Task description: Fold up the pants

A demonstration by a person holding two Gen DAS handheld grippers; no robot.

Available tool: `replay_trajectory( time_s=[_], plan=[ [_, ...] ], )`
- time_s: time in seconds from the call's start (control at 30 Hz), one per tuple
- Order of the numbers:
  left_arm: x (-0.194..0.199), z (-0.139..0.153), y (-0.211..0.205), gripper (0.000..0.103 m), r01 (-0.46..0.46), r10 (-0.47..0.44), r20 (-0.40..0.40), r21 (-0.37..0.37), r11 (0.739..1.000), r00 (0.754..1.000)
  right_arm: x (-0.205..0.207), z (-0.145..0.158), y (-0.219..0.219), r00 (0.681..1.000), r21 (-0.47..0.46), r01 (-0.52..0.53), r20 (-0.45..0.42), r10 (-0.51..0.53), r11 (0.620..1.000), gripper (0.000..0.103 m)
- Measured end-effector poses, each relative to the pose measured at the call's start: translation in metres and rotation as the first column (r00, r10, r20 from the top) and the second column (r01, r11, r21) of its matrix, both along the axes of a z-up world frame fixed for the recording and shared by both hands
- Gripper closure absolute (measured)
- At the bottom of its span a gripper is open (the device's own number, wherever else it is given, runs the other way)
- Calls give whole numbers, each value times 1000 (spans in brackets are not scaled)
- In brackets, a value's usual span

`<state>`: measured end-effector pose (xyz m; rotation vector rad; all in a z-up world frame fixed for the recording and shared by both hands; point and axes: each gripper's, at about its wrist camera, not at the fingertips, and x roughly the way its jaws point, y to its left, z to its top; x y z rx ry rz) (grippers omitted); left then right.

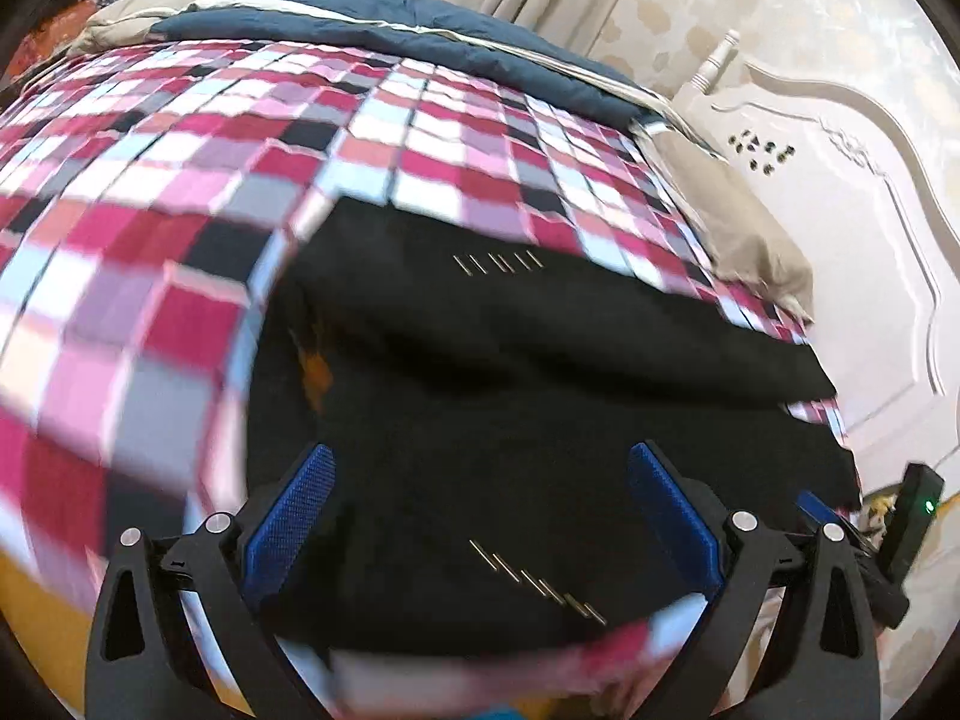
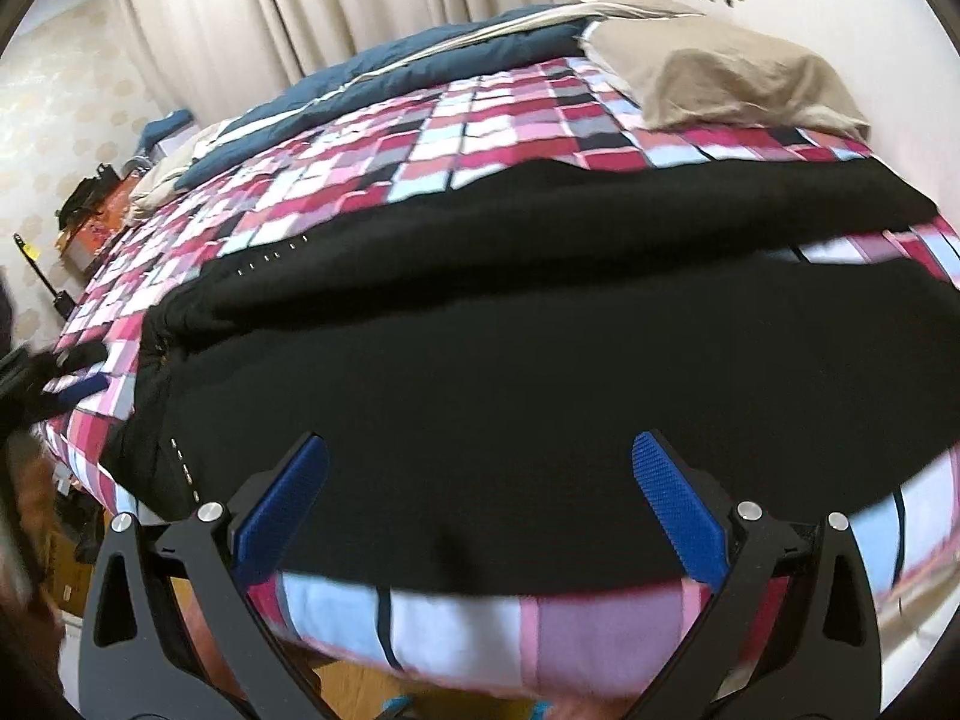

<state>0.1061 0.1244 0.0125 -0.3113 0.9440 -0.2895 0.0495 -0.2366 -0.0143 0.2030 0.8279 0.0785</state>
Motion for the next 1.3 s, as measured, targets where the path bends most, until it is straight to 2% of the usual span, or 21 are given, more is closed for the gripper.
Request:
replay_trajectory(
  time_s=[0.17,0.27,0.33,0.4,0.47,0.53,0.6,0.67,0.7,0.77,0.87,0.93,1.03,1.1,1.17,1.2,1.3],
  plan=[
    [96,-25,50,5,37,-41,-66,-57,998,997,39,6,10,999,6,-42,-13,42,999,2],
    [137,-47,69,5,70,-91,-119,-167,984,989,58,7,15,998,-3,-60,-22,60,998,2],
    [161,-63,74,5,80,-122,-148,-260,962,981,72,7,18,997,-14,-77,-27,76,997,2],
    [172,-67,71,5,107,-158,-144,-307,946,977,84,6,20,995,-17,-96,-34,95,995,2],
    [182,-66,58,5,198,-265,-130,-383,902,955,101,5,19,990,-5,-134,-50,133,991,2],
    [185,-66,46,5,261,-345,-132,-427,866,929,116,9,16,981,30,-188,-52,189,982,2],
    [186,-71,40,5,273,-358,-151,-406,872,921,134,17,7,970,65,-238,-25,240,969,2],
    [182,-71,43,5,299,-380,-127,-416,859,916,157,28,1,961,65,-277,-7,278,959,2],
    [183,-72,44,5,313,-396,-130,-416,854,909,173,33,-2,942,75,-334,4,335,940,2],
    [187,-72,44,5,316,-413,-158,-424,849,897,204,36,-4,915,39,-402,-10,403,915,2],
    [207,-77,50,5,232,-389,-252,-485,843,886,241,28,-1,869,1,-491,-74,489,871,2],
    [216,-78,54,6,185,-352,-251,-512,839,901,267,13,0,839,-1,-528,-151,522,849,2],
    [216,-75,43,6,240,-375,-227,-460,855,899,291,-9,-2,820,6,-537,-230,523,844,2],
    [213,-73,39,8,271,-391,-220,-431,861,894,299,-21,-2,797,34,-553,-270,541,832,4],
    [213,-75,43,11,272,-393,-222,-431,861,892,302,-29,-1,775,38,-572,-300,555,819,10],
    [212,-76,44,11,270,-393,-218,-438,857,893,303,-33,1,763,37,-583,-320,562,812,17],
    [209,-76,37,10,303,-402,-200,-395,867,893,306,-38,3,752,23,-595,-336,566,804,18]
  ],
)
